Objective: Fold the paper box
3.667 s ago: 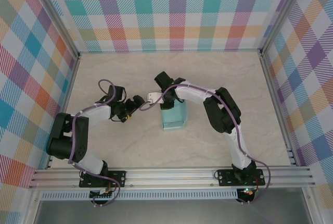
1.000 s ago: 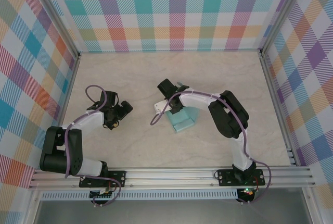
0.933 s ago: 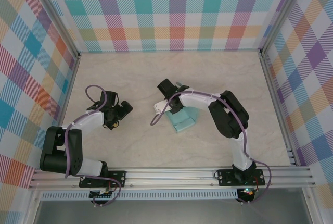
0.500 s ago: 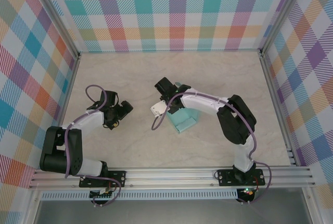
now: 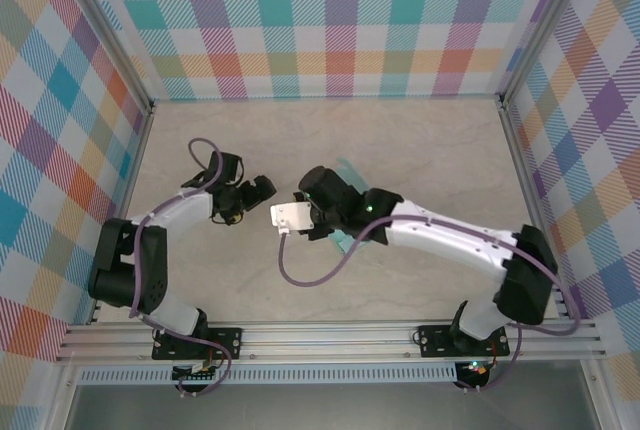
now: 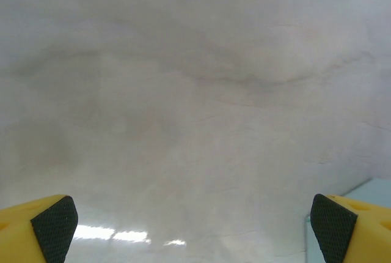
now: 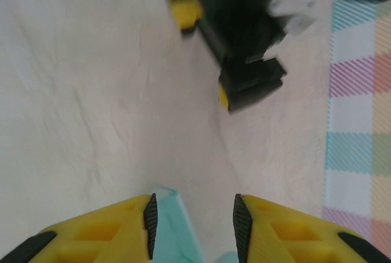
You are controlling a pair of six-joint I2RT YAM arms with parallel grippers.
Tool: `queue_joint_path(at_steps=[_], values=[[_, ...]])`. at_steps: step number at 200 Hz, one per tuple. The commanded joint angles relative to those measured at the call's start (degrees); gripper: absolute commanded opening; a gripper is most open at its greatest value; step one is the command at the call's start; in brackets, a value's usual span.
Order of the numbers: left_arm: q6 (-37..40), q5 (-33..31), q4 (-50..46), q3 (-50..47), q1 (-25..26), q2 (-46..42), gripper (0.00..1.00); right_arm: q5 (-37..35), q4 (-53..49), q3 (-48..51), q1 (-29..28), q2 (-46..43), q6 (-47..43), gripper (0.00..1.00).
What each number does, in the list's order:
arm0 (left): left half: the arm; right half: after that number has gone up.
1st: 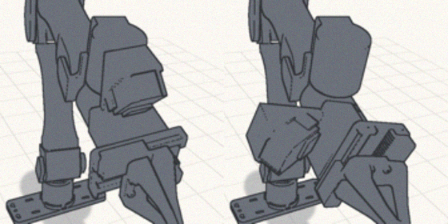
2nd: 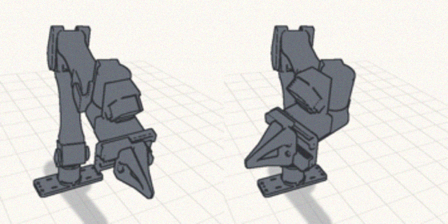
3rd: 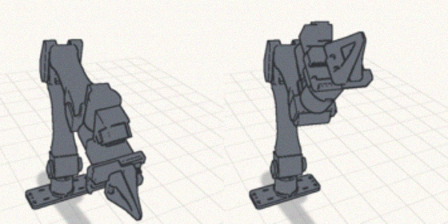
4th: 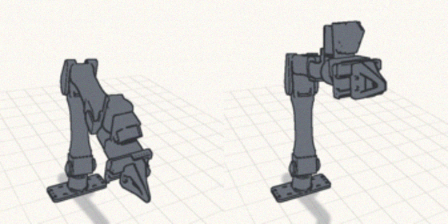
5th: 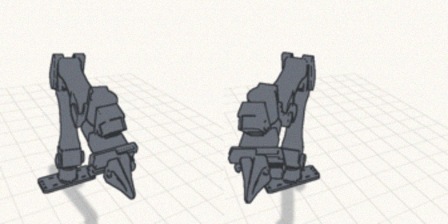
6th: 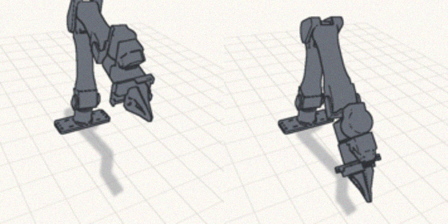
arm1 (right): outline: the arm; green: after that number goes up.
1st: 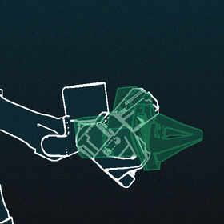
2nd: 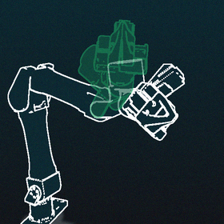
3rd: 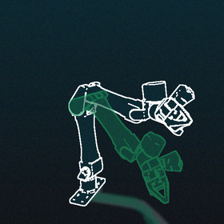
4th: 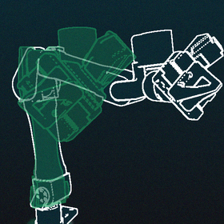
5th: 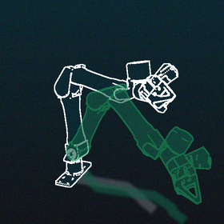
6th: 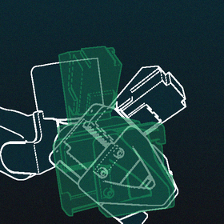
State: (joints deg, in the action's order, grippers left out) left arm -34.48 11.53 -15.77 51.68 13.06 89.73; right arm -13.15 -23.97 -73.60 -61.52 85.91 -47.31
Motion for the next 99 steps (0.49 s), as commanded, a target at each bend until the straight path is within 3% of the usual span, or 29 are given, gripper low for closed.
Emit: queue_joint_path(at_steps=[1,18,50,99], values=[[4.94,2.85,2.02,4.77,2.92,4.05,1.00,-8.57,5.15,2.45,-0.76,-4.64,36.12,0.41],[5.92,3.73,2.49,7.91,4.66,7.60,1.00,-14.09,-4.16,2.54,-0.75,-5.99,57.45,0.41],[7.40,7.04,3.82,12.32,7.14,12.68,1.00,-17.40,-20.31,8.96,-0.78,-9.21,84.62,0.39],[11.45,12.24,3.87,14.37,9.60,16.28,1.00,-16.09,-21.76,23.23,-0.38,-22.38,99.28,0.39]])
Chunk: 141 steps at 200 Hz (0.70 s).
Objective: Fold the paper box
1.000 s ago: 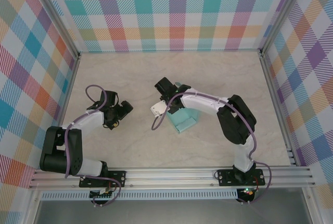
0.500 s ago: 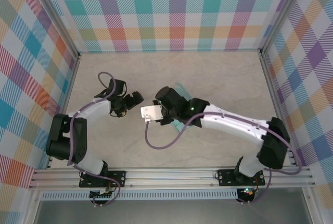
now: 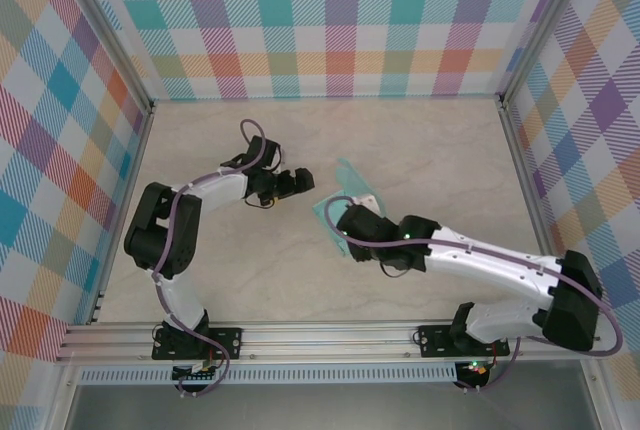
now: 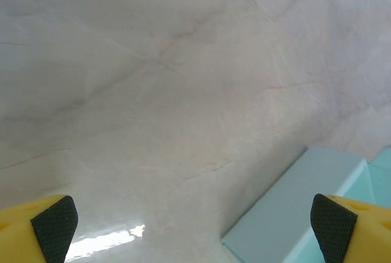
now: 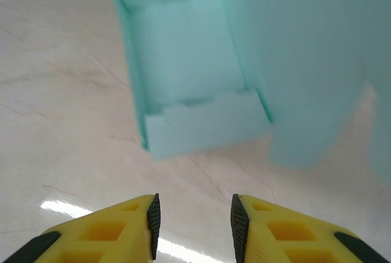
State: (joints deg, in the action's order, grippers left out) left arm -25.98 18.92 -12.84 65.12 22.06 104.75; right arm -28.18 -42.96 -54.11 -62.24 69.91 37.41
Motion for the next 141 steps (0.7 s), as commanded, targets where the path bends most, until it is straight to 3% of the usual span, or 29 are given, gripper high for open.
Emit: queue_joint_path(at_steps=[1,29,64,102,141], values=[[2.95,5.10,1.00,0.86,0.56,1.30,1.00,-0.98,-2.58,3.96,0.44,-6.55,14.50,0.39],[2.89,7.69,1.09,1.65,1.26,3.10,1.00,3.86,-1.16,6.62,7.02,-6.53,13.75,0.39],[2.52,9.94,-0.16,0.55,2.49,3.24,1.00,4.35,2.36,8.44,15.10,-6.29,10.25,0.39],[3.58,11.65,-0.34,-4.82,3.76,-0.86,1.00,3.06,15.69,9.37,21.22,-3.15,-6.56,0.40],[5.50,12.30,-2.56,-7.00,5.08,-3.98,1.00,6.73,26.06,9.13,26.91,1.44,-15.53,0.41]])
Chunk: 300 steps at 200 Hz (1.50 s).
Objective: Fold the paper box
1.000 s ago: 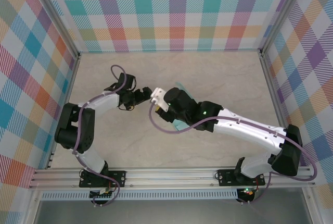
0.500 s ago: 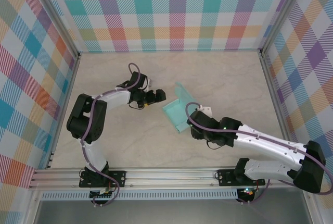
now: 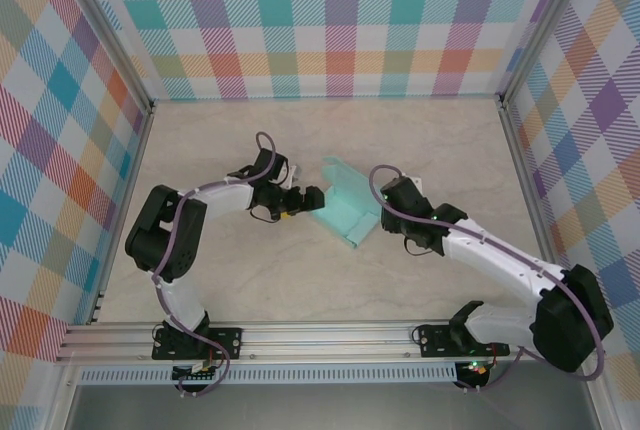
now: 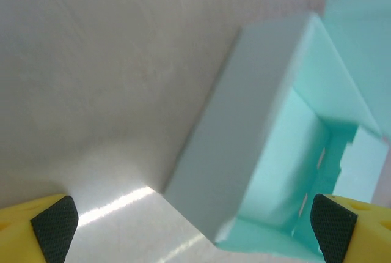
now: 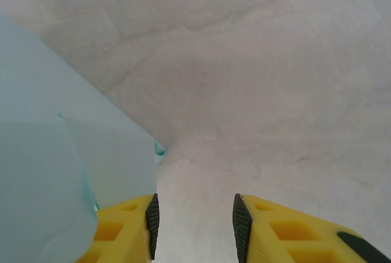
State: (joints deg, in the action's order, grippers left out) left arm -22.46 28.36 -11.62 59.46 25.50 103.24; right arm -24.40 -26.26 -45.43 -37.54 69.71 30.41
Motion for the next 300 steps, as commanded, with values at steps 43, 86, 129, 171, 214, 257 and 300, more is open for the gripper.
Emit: queue_joint_path(at_steps=[43,86,129,171,214,257,300], values=[[4.59,6.08,-7.17,0.06,3.75,-1.69,1.00,10.54,17.58,-0.12,11.34,5.37,-10.33,0.44],[6.64,7.26,-10.76,2.17,4.74,-4.15,1.00,10.87,13.12,-8.93,15.11,10.02,-9.83,0.47],[3.40,-7.07,-7.32,-4.03,3.08,-15.03,1.00,15.82,2.38,-1.88,14.95,-3.29,1.93,0.46],[1.82,-17.09,3.47,-8.44,3.37,-14.18,0.97,17.47,4.60,6.34,6.24,-7.75,-0.71,0.48],[4.14,-20.41,11.86,-10.08,5.46,-11.01,0.94,17.50,20.47,7.50,3.97,5.60,-4.50,0.46],[3.73,-20.77,18.13,-12.06,6.50,-10.11,0.88,14.85,25.16,5.26,4.09,10.97,-7.14,0.42],[3.81,-20.60,19.70,-11.28,7.00,-6.96,0.82,12.45,25.08,3.28,4.31,16.23,-10.98,0.41]])
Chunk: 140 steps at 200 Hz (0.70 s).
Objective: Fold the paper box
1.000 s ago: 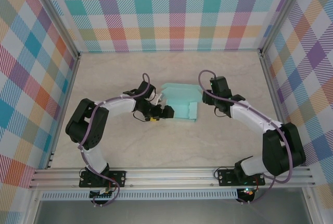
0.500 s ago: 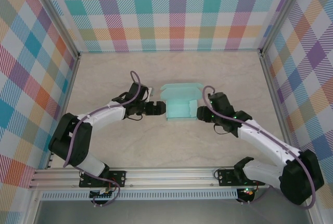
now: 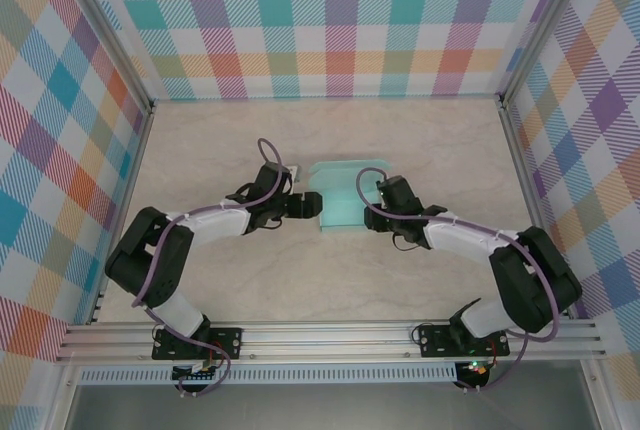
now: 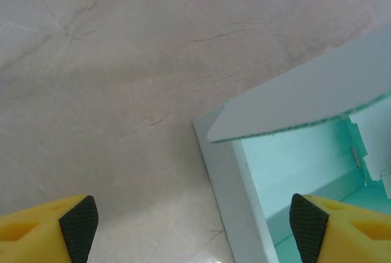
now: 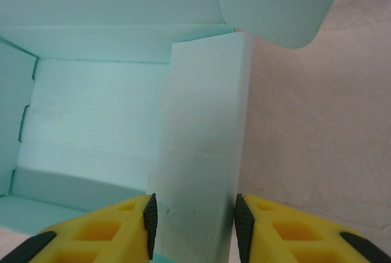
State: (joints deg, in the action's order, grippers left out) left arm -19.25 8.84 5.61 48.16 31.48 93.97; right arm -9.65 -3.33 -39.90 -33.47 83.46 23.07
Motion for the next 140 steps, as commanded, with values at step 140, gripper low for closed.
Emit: queue_joint_path(at_steps=[140], values=[[-0.04,-2.36,2.89,-1.67,1.65,-1.51,0.82,-13.43,-13.34,-17.48,-0.18,15.97,-12.70,0.28]])
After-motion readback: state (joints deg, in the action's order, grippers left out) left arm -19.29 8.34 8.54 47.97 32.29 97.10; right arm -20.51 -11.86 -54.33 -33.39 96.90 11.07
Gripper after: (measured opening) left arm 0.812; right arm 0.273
